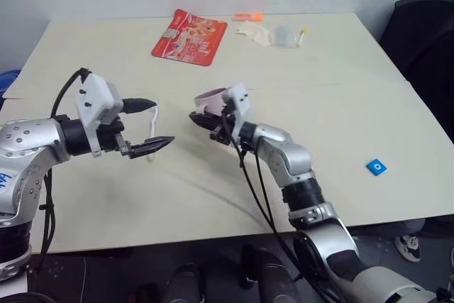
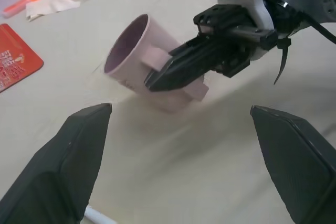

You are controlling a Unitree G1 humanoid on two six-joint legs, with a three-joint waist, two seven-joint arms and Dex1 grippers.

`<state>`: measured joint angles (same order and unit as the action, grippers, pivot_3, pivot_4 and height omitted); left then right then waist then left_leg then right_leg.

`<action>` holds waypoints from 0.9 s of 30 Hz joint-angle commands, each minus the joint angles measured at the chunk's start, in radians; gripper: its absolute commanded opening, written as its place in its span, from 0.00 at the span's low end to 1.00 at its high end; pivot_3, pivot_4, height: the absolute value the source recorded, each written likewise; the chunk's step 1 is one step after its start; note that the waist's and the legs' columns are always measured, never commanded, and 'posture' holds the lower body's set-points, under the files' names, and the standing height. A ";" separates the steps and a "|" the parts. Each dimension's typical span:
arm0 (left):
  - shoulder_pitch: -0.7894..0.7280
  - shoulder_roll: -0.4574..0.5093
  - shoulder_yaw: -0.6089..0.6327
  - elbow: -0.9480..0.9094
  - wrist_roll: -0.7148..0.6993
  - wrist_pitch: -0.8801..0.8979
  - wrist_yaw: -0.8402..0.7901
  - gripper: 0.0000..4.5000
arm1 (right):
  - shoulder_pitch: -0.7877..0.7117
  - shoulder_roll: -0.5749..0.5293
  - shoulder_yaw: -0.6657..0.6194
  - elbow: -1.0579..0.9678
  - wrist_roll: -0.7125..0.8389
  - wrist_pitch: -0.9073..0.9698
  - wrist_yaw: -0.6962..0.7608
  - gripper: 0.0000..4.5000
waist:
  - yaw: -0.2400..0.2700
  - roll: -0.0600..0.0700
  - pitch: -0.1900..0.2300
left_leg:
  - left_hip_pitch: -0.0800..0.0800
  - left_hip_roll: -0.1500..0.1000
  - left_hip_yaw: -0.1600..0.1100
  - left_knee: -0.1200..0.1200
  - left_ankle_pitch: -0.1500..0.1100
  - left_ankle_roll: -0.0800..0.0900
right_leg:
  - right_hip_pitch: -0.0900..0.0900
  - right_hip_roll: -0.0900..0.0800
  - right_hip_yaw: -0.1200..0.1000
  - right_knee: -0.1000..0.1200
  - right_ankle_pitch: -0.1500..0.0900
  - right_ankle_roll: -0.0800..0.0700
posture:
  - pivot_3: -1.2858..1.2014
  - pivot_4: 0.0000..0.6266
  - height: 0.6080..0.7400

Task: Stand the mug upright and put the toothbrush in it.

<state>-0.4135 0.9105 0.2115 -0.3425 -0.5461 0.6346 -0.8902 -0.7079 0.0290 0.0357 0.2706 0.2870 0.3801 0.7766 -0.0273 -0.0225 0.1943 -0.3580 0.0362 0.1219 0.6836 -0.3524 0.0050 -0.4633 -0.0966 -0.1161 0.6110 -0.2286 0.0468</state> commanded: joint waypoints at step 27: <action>-0.029 -0.013 -0.061 0.002 -0.007 -0.012 -0.086 1.00 | 0.371 -0.356 0.144 -0.568 0.021 0.186 -0.008 0.77 | 0.002 0.000 0.000 | 0.002 0.000 0.001 0.000 0.000 0.000 | 0.001 0.001 0.002 0.001 0.000 0.000 | 0.52 0.24 1.00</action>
<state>-0.4534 0.8841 0.1291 -0.3369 -0.5526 0.6408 -0.9679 -0.3506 -0.3003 0.1896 -0.1848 0.2839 0.5209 0.7779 -0.0255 -0.0228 0.1941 -0.3556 0.0362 0.1232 0.6837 -0.3521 0.0049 -0.4624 -0.0957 -0.1143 0.6120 -0.2288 0.0466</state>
